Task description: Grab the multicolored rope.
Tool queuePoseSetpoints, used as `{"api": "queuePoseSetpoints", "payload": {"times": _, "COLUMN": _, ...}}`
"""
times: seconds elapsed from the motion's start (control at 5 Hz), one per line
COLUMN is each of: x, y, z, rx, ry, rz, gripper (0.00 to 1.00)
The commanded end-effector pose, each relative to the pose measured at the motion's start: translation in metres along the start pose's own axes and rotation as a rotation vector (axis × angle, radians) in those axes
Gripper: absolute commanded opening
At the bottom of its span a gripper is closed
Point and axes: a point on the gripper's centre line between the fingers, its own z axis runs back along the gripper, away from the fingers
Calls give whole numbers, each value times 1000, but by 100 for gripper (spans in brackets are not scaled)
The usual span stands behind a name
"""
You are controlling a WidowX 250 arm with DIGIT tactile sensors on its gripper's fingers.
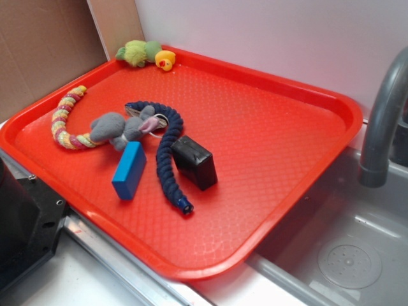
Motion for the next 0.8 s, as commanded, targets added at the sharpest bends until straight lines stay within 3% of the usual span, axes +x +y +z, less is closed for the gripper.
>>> {"api": "queuePoseSetpoints", "payload": {"times": 0.0, "x": 0, "y": 0, "z": 0, "rx": 0, "ry": 0, "rz": 0, "gripper": 100}}
{"api": "queuePoseSetpoints", "payload": {"times": 0.2, "x": 15, "y": 43, "z": -44, "rx": -17, "ry": 58, "rz": 202, "gripper": 100}}
{"api": "queuePoseSetpoints", "payload": {"times": 0.4, "x": 27, "y": 87, "z": -93, "rx": -74, "ry": 110, "rz": 462, "gripper": 100}}
{"api": "queuePoseSetpoints", "payload": {"times": 0.6, "x": 20, "y": 106, "z": -113, "rx": -58, "ry": -15, "rz": 702, "gripper": 100}}
